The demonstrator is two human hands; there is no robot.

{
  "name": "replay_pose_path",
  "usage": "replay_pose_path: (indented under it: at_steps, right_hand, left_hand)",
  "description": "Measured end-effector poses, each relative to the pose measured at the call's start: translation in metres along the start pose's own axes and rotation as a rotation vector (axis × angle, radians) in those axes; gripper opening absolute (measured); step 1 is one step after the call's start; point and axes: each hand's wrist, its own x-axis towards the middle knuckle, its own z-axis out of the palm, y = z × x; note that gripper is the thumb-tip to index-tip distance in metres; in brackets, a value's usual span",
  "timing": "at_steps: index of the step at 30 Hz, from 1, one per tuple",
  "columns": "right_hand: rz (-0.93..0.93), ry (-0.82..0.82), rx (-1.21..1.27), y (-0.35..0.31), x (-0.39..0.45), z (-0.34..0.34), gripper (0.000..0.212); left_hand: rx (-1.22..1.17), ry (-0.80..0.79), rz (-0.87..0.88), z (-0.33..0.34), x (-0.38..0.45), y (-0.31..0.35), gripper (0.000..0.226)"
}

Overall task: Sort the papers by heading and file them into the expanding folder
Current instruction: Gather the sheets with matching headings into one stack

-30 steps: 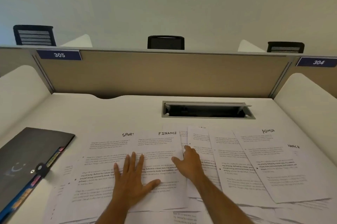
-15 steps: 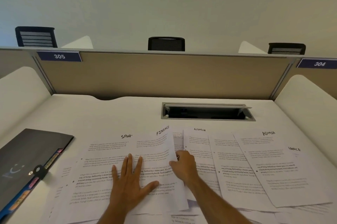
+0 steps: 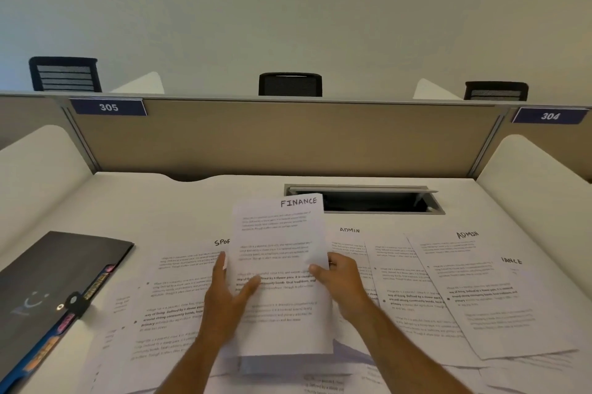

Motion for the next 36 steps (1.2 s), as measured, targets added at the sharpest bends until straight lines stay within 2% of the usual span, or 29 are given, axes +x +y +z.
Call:
replay_pose_path:
  at_steps: [3, 6, 11, 14, 16, 18, 20, 22, 25, 29, 31, 34, 36]
  right_hand:
    - [0.01, -0.011, 0.07, -0.01, 0.003, -0.011, 0.023]
    - [0.002, -0.053, 0.157, -0.019, 0.003, -0.021, 0.025]
    - [-0.018, -0.076, 0.157, -0.03, 0.001, -0.034, 0.024]
    - [-0.032, 0.024, 0.064, -0.025, -0.002, -0.039, 0.016]
    - [-0.125, 0.149, -0.223, -0.014, -0.009, -0.043, 0.023]
    - [-0.202, 0.155, -0.64, 0.007, -0.018, -0.046, 0.045]
    - [-0.155, 0.013, -1.024, 0.035, -0.026, -0.046, 0.079]
    - [-0.112, -0.127, -1.251, 0.057, -0.036, -0.039, 0.108]
    - [-0.157, -0.261, -1.278, 0.076, -0.049, -0.016, 0.125]
    - [-0.174, -0.386, -1.172, 0.074, -0.052, 0.008, 0.124]
    - [-0.196, -0.35, -1.093, 0.072, -0.054, 0.01, 0.12]
    - [-0.189, -0.223, -1.166, 0.075, -0.056, 0.007, 0.124]
    - [-0.175, -0.288, -1.153, 0.076, -0.056, 0.005, 0.127]
  left_hand:
    - [-0.217, 0.008, -0.1, -0.001, 0.01, 0.018, 0.072]
    - [-0.311, -0.073, -0.162, -0.002, 0.019, 0.033, 0.035]
    - [-0.314, -0.072, -0.139, 0.003, 0.025, 0.04, 0.015]
    - [-0.343, -0.035, -0.157, 0.001, 0.03, 0.036, 0.014]
    - [-0.361, 0.004, -0.162, -0.006, 0.035, 0.03, 0.015]
    - [-0.369, 0.062, -0.156, -0.015, 0.039, 0.023, 0.013]
    - [-0.38, 0.134, -0.161, -0.024, 0.043, 0.015, 0.006]
    - [-0.401, 0.198, -0.185, -0.032, 0.045, 0.009, 0.003]
    - [-0.42, 0.261, -0.214, -0.04, 0.047, 0.001, 0.003]
    - [-0.393, 0.298, -0.211, -0.047, 0.047, -0.006, 0.005]
    - [-0.376, 0.296, -0.203, -0.051, 0.046, -0.009, 0.004]
    - [-0.354, 0.292, -0.194, -0.055, 0.044, -0.013, 0.009]
    - [-0.327, 0.296, -0.189, -0.054, 0.043, -0.015, 0.016]
